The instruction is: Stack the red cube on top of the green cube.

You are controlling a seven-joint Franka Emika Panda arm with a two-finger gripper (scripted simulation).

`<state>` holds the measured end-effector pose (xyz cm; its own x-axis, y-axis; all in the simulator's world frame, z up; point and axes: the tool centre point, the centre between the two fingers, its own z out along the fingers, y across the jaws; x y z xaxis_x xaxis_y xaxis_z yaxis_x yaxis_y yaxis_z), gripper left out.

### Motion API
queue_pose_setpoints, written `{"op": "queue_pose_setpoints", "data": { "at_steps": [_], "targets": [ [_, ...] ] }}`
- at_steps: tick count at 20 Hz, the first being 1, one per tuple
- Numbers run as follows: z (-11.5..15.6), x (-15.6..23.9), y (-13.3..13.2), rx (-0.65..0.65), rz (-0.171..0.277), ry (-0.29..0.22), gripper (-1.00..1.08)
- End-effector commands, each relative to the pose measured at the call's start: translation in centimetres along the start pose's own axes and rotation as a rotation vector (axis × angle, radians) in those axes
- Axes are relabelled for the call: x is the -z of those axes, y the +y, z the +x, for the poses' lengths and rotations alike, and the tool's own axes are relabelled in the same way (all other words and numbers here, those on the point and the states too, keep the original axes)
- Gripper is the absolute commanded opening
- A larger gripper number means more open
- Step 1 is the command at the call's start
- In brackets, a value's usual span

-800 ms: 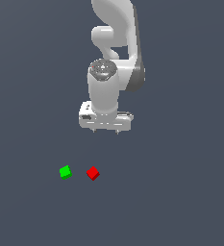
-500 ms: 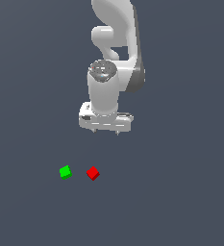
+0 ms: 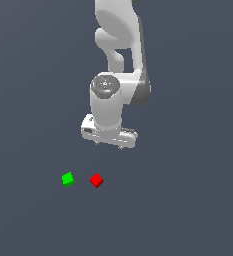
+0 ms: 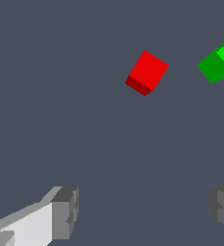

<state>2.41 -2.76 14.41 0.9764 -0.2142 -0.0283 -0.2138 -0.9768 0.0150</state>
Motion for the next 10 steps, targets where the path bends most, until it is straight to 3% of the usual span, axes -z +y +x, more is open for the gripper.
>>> {"op": "queue_pose_setpoints", "data": {
  "at_steps": [1, 10],
  "targets": [
    [1.1, -0.7, 0.0, -0.052, 0.002, 0.002, 1.00],
    [6.1, -3.8, 0.6, -0.285, 0.011, 0.012, 1.00]
  ]
}}
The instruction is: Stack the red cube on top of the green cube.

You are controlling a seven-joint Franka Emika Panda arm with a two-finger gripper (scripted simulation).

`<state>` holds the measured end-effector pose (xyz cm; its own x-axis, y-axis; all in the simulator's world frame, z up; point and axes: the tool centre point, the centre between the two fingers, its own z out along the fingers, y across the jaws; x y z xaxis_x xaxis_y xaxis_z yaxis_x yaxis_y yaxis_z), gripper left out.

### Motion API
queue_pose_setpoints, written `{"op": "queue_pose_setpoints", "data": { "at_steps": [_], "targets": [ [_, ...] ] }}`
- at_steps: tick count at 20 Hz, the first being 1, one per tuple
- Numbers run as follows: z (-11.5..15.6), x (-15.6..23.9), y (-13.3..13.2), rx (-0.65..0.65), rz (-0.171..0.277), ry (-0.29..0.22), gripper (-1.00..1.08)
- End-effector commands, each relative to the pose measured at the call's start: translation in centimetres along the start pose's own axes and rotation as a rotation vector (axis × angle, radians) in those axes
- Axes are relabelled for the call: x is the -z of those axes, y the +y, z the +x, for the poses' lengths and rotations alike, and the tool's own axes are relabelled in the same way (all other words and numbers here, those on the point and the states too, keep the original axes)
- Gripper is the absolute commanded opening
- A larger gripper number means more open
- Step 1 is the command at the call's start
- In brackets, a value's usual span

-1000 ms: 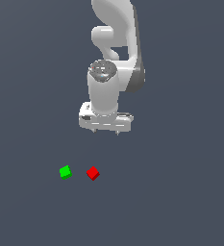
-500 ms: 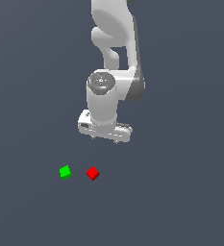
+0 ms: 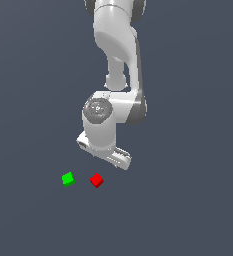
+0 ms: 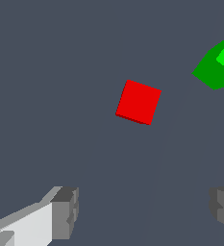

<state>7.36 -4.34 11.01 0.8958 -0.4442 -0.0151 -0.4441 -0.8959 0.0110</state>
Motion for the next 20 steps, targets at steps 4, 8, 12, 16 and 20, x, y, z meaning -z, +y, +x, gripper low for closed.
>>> {"op": "queue_pose_setpoints", "data": {
  "at_steps": [4, 8, 12, 16, 20],
  "targets": [
    [3.0, -1.7, 0.1, -0.136, 0.006, 0.006, 1.00],
    [4.6, -2.7, 0.4, -0.211, 0.009, 0.009, 1.00],
    [5.8, -3.3, 0.7, -0.264, 0.011, 0.011, 1.00],
    [6.5, -3.7, 0.9, -0.297, 0.013, 0.013, 1.00],
    [6.9, -3.9, 1.0, -0.313, 0.013, 0.013, 1.00]
  ]
}}
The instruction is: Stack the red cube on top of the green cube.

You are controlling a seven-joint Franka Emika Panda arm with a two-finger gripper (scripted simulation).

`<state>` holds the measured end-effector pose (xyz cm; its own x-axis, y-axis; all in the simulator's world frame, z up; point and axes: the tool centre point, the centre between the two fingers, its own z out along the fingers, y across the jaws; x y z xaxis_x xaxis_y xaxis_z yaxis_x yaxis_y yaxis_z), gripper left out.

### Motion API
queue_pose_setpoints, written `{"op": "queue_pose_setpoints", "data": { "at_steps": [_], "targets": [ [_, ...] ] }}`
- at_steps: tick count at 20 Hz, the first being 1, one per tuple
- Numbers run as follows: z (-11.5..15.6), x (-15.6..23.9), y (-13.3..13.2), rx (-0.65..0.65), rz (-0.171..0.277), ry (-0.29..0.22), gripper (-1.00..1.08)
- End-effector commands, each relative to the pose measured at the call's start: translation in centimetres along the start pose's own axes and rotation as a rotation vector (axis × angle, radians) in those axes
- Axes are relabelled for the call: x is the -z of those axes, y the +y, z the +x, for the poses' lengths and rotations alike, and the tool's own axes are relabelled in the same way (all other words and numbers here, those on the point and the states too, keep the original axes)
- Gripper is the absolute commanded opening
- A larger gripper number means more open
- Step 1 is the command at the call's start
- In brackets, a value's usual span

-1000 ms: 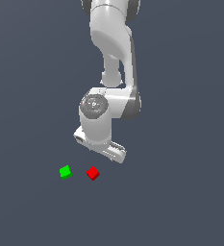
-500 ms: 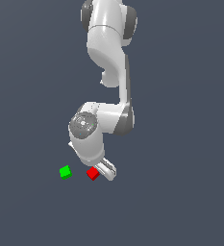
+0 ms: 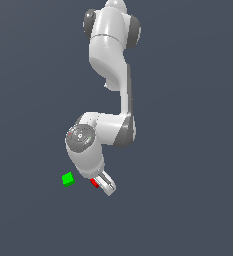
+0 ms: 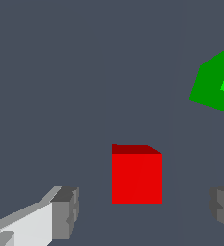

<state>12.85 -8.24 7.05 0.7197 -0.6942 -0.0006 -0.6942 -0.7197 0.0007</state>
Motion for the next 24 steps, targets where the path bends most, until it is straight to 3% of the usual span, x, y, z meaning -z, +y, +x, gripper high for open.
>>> {"op": "queue_pose_setpoints", "data": {
  "at_steps": [1, 7, 16, 22, 23, 24],
  "targets": [
    [0.2, -0.1, 0.0, -0.007, 0.001, 0.001, 1.00],
    [0.1, -0.7, 0.0, -0.005, 0.000, 0.000, 1.00],
    [0.1, -4.8, 0.1, -0.008, 0.001, 0.000, 1.00],
    [0.2, -5.1, 0.0, -0.008, 0.001, 0.000, 1.00],
    [0.2, -5.1, 0.0, -0.008, 0.001, 0.000, -1.00],
    [0.2, -5.1, 0.0, -0.008, 0.001, 0.000, -1.00]
  ]
}}
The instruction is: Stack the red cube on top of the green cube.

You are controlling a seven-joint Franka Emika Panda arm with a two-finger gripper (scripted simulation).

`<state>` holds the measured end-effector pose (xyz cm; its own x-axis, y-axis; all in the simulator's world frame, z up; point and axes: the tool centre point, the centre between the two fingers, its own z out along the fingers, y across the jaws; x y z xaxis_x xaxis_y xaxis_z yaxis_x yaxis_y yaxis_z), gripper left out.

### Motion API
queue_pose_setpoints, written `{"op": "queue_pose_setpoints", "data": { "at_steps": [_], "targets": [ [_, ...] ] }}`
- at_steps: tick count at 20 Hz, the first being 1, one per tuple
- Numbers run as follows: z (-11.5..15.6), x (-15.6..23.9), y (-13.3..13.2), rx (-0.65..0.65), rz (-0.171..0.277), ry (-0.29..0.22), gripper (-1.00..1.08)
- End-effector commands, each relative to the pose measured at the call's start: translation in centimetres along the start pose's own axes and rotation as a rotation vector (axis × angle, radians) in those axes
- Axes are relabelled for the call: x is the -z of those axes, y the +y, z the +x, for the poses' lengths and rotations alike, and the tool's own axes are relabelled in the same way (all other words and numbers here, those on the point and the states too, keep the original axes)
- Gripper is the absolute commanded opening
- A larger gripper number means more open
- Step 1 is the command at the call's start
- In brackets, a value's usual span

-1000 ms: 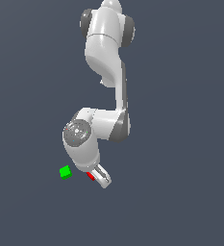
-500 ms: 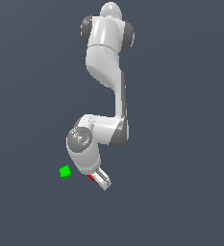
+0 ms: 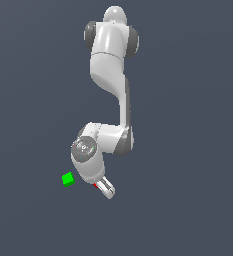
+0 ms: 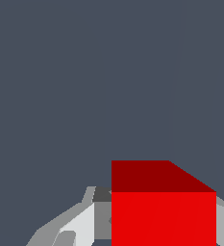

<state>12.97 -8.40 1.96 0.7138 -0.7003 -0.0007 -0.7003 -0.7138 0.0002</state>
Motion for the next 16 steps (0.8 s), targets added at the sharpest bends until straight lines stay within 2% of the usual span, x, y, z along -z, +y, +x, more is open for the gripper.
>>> {"op": "queue_pose_setpoints", "data": {
  "at_steps": [1, 11, 16],
  "targets": [
    [0.0, 0.0, 0.0, 0.000, 0.000, 0.000, -1.00],
    [0.0, 0.1, 0.0, 0.000, 0.000, 0.000, -1.00],
    [-0.1, 1.5, 0.0, 0.000, 0.000, 0.000, -1.00]
  ]
}}
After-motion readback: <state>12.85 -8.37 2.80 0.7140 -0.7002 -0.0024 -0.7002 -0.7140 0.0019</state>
